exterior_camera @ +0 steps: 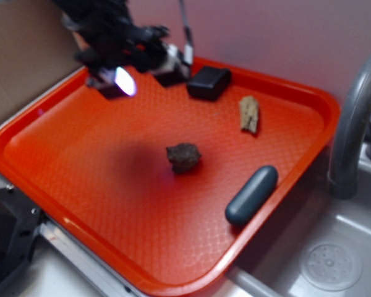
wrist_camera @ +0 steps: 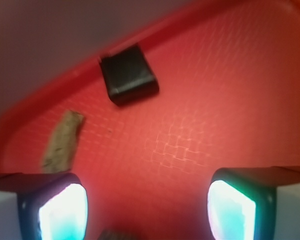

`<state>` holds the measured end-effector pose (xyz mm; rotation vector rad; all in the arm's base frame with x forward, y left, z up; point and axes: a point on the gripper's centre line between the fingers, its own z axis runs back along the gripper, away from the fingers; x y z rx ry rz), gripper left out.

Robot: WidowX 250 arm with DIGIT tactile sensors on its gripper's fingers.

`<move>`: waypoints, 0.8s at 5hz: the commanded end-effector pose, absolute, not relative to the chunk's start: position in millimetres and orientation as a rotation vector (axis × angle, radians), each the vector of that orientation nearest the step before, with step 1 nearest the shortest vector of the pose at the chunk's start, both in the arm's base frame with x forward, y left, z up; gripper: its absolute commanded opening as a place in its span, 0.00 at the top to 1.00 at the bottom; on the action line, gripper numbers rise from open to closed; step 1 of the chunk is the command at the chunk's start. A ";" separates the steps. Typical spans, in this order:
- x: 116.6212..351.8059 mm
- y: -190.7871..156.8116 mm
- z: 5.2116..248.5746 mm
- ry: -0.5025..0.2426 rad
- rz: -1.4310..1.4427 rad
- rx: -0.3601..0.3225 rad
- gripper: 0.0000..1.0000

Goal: Grab the wood chip.

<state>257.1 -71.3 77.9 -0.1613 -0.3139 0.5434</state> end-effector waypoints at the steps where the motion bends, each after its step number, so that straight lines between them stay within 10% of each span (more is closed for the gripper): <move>1: 281.4 -79.2 94.9 -0.344 0.526 -0.190 0.00; 4: 301.6 -123.6 69.4 -0.359 0.482 -0.143 0.00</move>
